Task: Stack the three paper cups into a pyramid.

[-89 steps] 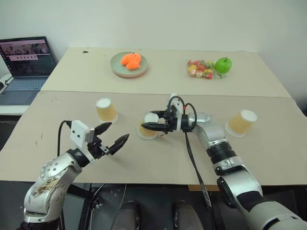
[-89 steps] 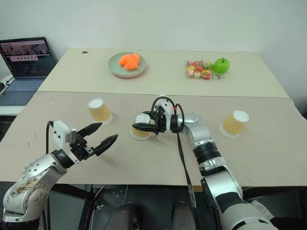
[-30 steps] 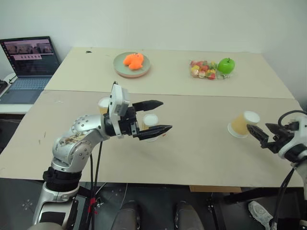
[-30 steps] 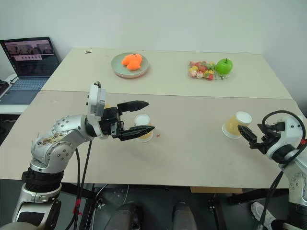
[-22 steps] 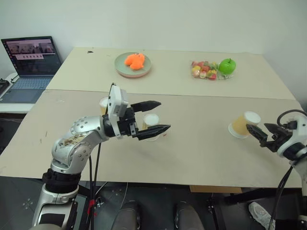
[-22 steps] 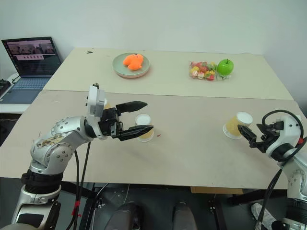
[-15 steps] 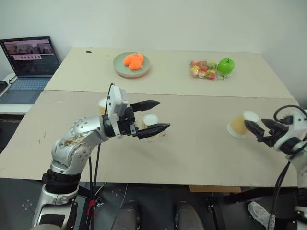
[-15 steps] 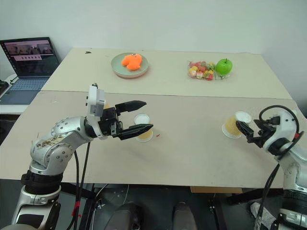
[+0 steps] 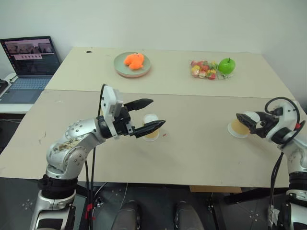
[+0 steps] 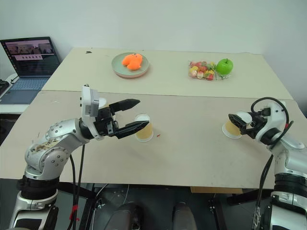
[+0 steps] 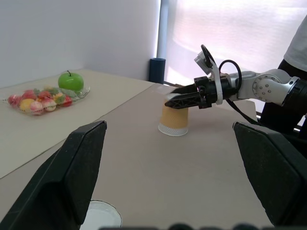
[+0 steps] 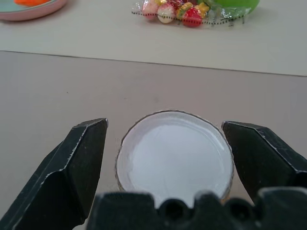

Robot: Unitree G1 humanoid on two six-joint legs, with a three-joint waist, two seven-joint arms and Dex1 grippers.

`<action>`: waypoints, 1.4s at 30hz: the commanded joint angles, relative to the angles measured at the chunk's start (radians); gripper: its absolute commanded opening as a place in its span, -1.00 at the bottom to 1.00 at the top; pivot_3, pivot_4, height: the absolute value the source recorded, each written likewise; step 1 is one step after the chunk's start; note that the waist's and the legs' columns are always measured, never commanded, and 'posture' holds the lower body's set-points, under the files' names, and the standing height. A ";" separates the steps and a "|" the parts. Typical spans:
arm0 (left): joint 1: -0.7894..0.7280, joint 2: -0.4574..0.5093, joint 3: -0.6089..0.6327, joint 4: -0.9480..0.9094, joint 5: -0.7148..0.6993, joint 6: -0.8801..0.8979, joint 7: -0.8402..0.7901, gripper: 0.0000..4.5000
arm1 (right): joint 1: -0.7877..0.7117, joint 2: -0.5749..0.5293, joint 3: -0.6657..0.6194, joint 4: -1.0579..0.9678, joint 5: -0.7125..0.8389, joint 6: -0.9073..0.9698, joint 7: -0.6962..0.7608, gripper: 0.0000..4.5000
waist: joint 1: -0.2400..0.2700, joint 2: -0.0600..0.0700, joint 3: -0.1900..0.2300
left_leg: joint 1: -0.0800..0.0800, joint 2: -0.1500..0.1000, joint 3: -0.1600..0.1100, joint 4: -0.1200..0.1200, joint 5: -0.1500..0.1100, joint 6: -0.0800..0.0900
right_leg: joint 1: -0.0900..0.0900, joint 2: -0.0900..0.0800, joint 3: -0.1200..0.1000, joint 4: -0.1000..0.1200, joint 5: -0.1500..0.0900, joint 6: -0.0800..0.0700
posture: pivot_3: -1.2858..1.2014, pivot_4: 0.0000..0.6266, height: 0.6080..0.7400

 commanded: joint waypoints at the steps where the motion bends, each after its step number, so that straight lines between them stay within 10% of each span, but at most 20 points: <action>1: 0.025 0.022 0.063 -0.057 -0.036 0.010 0.029 1.00 | -0.039 -0.020 0.004 0.012 -0.006 -0.051 0.024 0.75 | -0.002 0.000 0.000 | 0.000 0.000 0.000 0.000 0.000 0.000 | 0.000 0.000 0.000 0.000 0.000 0.000 | 0.03 -0.52 0.03; 6: 0.050 0.045 0.116 -0.061 -0.050 0.016 0.063 1.00 | -0.087 -0.012 0.020 0.029 -0.005 -0.048 0.036 0.17 | -0.005 0.000 0.000 | 0.000 0.000 0.000 0.000 0.000 0.000 | 0.000 0.000 0.000 0.000 0.000 0.000 | 0.03 -0.52 0.03; 28: 0.203 0.130 0.240 -0.157 -0.134 0.053 0.135 1.00 | -0.287 0.074 0.389 -0.227 0.051 0.154 0.429 0.17 | -0.012 0.000 0.000 | -0.001 0.001 0.000 0.000 0.000 -0.001 | -0.002 -0.001 0.000 0.001 0.000 0.000 | 0.03 -0.52 0.03; 42: 0.250 0.117 0.233 -0.215 -0.134 0.036 0.190 1.00 | -0.363 0.229 0.458 -0.054 -0.033 0.013 0.446 0.17 | -0.014 0.000 0.001 | -0.002 0.000 -0.001 0.000 0.001 -0.002 | -0.003 -0.001 -0.001 0.001 0.000 -0.001 | 0.03 -0.52 0.03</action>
